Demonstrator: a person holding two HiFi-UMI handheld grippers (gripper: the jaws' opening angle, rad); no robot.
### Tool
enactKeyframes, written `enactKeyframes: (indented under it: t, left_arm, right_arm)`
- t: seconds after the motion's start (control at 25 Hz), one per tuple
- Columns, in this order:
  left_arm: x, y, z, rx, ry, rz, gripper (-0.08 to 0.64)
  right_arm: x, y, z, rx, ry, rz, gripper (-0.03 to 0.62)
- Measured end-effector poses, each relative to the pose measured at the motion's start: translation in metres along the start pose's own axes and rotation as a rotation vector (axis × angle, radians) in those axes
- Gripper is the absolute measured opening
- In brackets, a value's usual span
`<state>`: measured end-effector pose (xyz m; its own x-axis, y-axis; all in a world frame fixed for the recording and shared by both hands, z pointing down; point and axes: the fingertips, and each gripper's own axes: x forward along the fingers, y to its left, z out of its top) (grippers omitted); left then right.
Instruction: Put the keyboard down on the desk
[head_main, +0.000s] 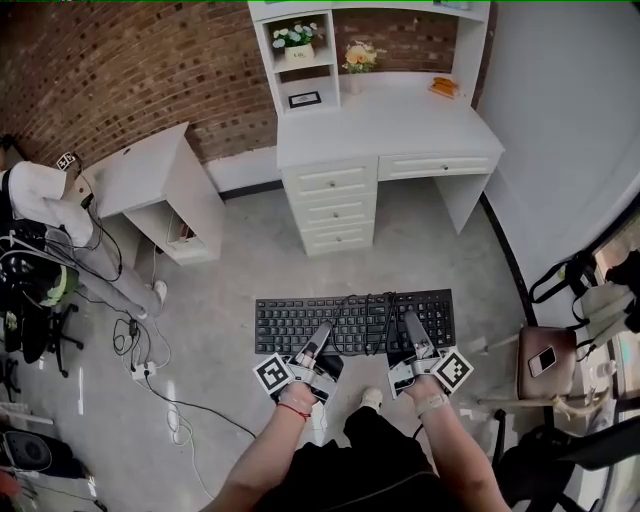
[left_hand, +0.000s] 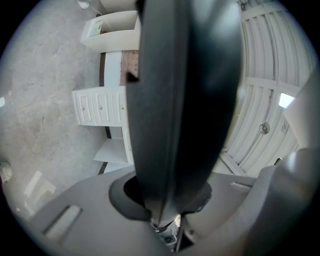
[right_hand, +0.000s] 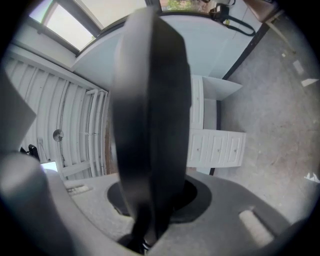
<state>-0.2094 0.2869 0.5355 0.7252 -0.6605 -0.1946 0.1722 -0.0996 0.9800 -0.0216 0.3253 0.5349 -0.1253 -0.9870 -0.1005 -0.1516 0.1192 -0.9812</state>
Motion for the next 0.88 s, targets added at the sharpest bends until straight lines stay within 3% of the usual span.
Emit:
enactKeyframes:
  t: [0.48, 0.88]
  left_arm:
    - [0.091, 0.018, 0.011, -0.002, -0.03, 0.019, 0.075]
    - [0.131, 0.041, 0.009, -0.011, -0.027, 0.037, 0.075]
  right_arm:
    - [0.067, -0.021, 0.068, 0.023, 0.03, -0.012, 0.074]
    - [0.087, -0.046, 0.101, 0.038, 0.031, -0.026, 0.074]
